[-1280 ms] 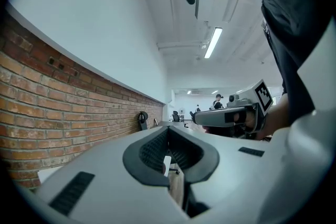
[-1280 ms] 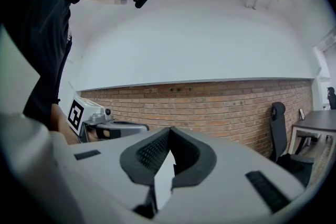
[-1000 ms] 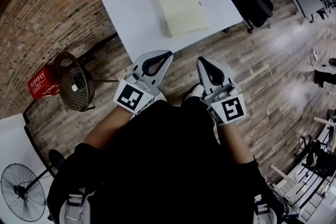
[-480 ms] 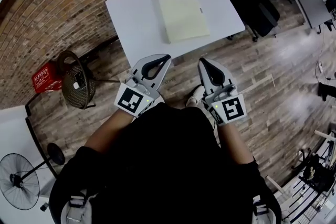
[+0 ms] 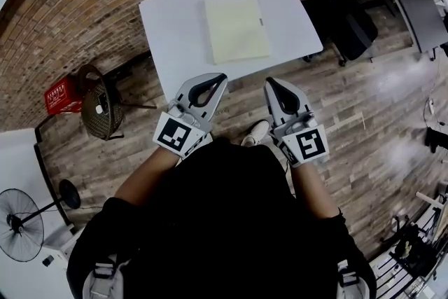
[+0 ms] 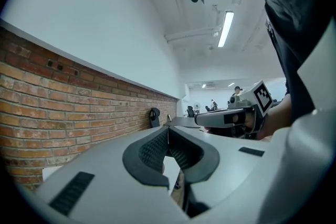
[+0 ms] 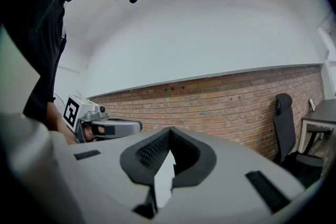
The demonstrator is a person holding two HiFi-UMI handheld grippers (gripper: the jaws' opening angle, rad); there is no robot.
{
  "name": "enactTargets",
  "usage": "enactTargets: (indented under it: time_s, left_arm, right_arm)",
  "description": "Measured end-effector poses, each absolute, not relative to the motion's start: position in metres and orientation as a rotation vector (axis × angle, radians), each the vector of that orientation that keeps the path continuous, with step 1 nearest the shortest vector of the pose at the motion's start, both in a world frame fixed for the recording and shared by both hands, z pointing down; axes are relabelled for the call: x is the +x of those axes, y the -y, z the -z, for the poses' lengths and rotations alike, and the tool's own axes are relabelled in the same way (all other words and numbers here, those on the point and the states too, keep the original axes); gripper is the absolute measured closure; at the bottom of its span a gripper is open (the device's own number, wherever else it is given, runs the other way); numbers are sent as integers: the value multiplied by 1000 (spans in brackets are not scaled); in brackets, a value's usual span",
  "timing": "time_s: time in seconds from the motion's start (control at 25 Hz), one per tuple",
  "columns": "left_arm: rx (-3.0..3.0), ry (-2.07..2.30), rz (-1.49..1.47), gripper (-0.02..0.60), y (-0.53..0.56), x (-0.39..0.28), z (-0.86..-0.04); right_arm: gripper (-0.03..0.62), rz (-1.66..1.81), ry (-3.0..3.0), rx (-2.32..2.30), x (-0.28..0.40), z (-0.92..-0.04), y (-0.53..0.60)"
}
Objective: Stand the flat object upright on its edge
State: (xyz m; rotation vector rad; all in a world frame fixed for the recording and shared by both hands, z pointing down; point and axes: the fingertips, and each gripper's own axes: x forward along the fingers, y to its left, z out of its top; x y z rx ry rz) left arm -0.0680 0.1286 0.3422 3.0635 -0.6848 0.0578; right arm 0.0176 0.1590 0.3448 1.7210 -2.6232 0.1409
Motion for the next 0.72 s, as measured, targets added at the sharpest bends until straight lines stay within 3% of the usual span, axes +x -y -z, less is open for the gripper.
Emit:
enactTargets:
  time_s: [0.72]
  left_arm:
    - [2984,936,-128,561,-123,28,-350]
  right_arm:
    - [588,-206,2751,1525,119,-360,-141]
